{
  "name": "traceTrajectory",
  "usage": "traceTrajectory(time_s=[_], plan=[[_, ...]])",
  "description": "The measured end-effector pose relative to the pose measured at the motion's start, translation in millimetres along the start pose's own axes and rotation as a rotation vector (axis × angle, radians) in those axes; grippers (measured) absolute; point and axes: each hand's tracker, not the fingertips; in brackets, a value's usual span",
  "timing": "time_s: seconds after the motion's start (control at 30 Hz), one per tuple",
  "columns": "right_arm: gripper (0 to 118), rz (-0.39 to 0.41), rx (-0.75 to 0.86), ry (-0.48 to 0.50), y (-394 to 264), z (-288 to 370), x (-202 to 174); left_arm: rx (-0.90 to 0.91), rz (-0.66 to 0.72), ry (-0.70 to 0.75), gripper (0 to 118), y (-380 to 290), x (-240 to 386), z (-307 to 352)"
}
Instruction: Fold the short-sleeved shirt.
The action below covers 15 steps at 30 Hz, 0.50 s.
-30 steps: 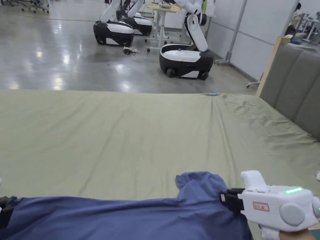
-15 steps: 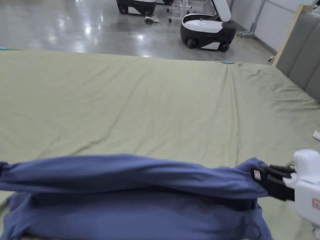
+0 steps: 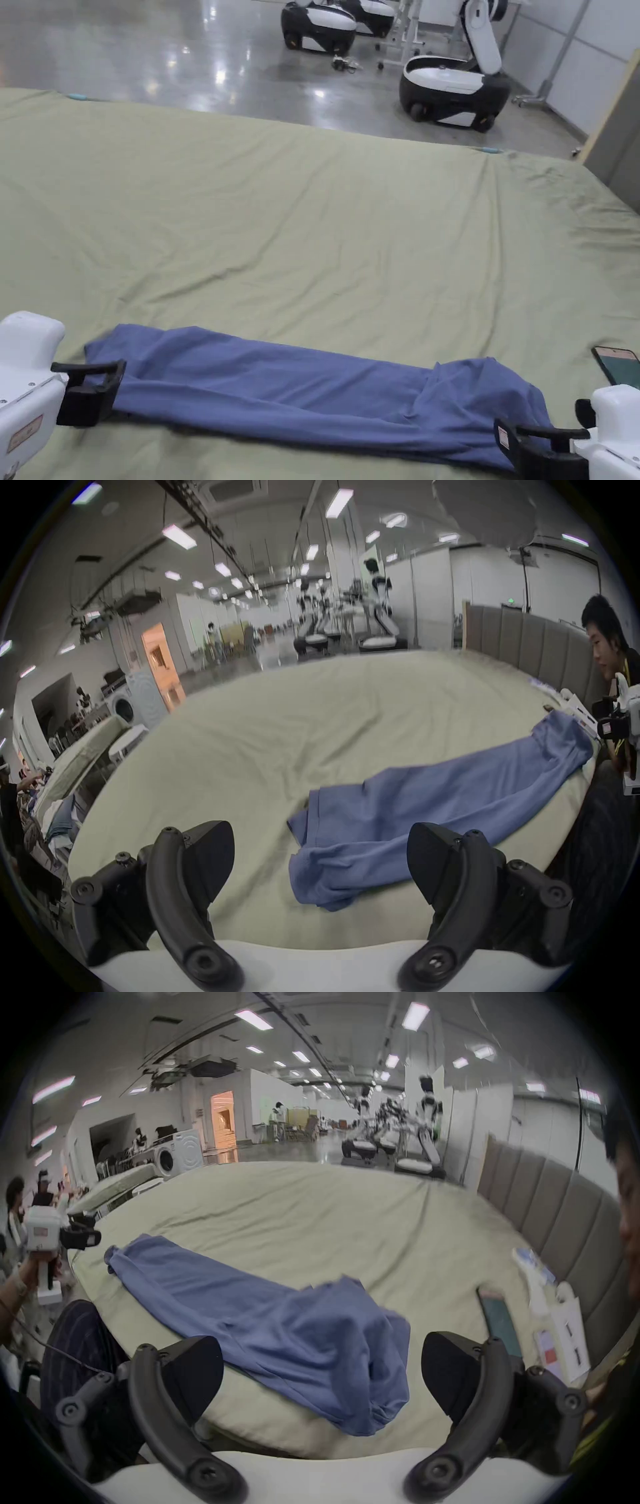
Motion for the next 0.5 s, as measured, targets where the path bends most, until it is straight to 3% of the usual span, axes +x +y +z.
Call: traceTrajectory(time_s=[0.07,0.1,0.13,0.17,0.2,0.3,0.33,0.37,0.43,0.47,0.5], plan=[[106,0.037,0.072,-0.028,7.2,21.3,-21.7,0.001,0.038,-0.004,96,-4.3,-0.7,16.0],[66,0.018,0.080,-0.011,8.9,26.8,-30.5,-0.012,0.096,-0.016,62,-6.6,-1.9,25.1],[22,-0.012,0.085,0.005,11.3,30.9,-38.4,-0.026,0.151,-0.046,12,-12.5,-6.6,28.6],[2,-0.040,0.088,-0.006,13.0,29.3,-44.9,-0.020,0.197,-0.039,4,-18.3,-11.1,29.3],[2,-0.072,0.103,-0.012,12.3,29.9,-50.9,-0.051,0.237,0.009,4,-25.9,-15.9,29.0],[2,-0.126,0.099,0.091,20.1,33.0,-66.2,-0.117,0.354,-0.110,4,-35.0,-39.4,27.1],[2,-0.105,0.101,0.069,21.2,33.5,-72.8,-0.129,0.401,-0.149,6,-38.3,-50.4,25.7],[2,-0.081,0.100,0.073,22.0,33.6,-78.8,-0.141,0.468,-0.205,20,-39.3,-63.6,20.9],[2,-0.066,0.092,0.079,22.7,31.9,-86.4,-0.097,0.627,-0.414,98,-45.6,-91.0,14.6],[2,-0.065,0.089,0.082,23.2,31.1,-89.3,-0.080,0.725,-0.536,117,-49.4,-104.0,8.6],[2,-0.066,0.084,0.091,23.6,30.1,-91.7,-0.092,0.786,-0.573,117,-53.7,-114.5,-1.8]])
